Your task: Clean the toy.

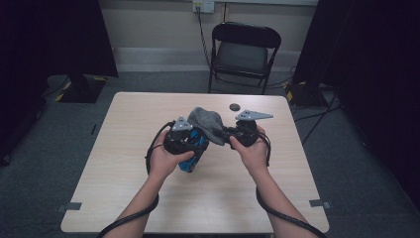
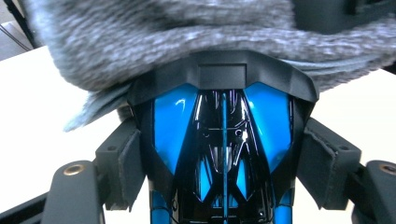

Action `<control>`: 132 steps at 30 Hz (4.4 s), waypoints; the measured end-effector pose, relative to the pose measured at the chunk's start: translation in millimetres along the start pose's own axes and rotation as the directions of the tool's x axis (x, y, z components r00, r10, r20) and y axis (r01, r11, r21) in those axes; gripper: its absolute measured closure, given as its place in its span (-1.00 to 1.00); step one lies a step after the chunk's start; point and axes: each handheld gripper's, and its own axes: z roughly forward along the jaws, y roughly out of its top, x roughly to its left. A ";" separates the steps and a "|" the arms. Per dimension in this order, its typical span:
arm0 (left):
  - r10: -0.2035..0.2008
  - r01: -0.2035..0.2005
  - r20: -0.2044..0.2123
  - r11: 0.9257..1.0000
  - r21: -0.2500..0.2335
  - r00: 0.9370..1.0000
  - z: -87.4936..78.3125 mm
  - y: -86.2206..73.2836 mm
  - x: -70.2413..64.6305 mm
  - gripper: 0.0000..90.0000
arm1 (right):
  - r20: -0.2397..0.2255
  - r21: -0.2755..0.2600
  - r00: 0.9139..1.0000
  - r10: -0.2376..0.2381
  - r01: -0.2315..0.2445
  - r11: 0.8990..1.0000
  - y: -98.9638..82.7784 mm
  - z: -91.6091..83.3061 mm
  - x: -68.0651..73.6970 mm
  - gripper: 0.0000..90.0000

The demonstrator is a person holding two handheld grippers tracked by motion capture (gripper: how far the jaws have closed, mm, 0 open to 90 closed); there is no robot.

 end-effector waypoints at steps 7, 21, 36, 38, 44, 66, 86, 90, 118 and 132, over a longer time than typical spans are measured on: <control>-0.003 0.003 -0.023 1.000 0.003 1.000 -2.3 0.1 4.4 -0.43 | -0.037 -0.004 0.999 0.000 0.000 1.000 -11.5 -9.0 1.9 0.72; -0.010 0.010 -0.039 1.000 0.002 0.999 -4.6 2.1 9.1 -0.43 | -0.070 0.003 0.997 0.017 -0.017 1.000 -34.9 -21.7 -5.1 0.72; -0.018 0.017 -0.060 1.000 -0.014 0.998 -15.0 5.5 16.2 -0.43 | -0.059 0.025 0.998 0.001 0.001 1.000 -46.1 -36.8 -14.0 0.72; -0.019 0.018 -0.061 1.000 -0.018 0.998 -16.6 6.1 16.6 -0.43 | -0.042 0.036 0.999 0.006 -0.005 0.999 -49.1 -38.9 -17.4 0.72; -0.011 0.010 -0.054 1.000 -0.027 0.998 -20.4 9.9 14.2 -0.43 | 0.033 0.029 0.998 0.060 -0.061 0.998 -54.3 -44.1 -32.6 0.72; 0.004 -0.004 -0.030 1.000 -0.025 1.000 -11.2 16.1 3.6 -0.43 | -0.045 -0.004 0.999 0.020 -0.020 1.000 -33.8 -5.2 5.2 0.73; 0.000 -0.001 -0.028 1.000 -0.029 1.000 -10.4 21.0 4.2 -0.43 | -0.091 0.088 0.996 -0.002 0.010 0.996 -55.1 19.6 19.5 0.73; -0.006 0.005 -0.032 0.999 -0.035 0.999 -10.9 23.0 4.4 -0.43 | -0.093 0.102 0.996 -0.015 0.025 0.994 -57.7 21.7 21.6 0.73; 0.003 -0.005 -0.025 0.997 -0.071 1.000 -22.7 36.2 1.5 -0.43 | 0.001 0.122 1.000 0.013 -0.013 0.992 -64.2 11.0 -3.7 0.72; -0.002 0.002 -0.009 0.999 -0.041 1.000 -13.9 19.9 -1.6 -0.43 | 0.081 -0.012 0.996 0.040 -0.039 0.999 -28.7 -21.3 -22.5 0.72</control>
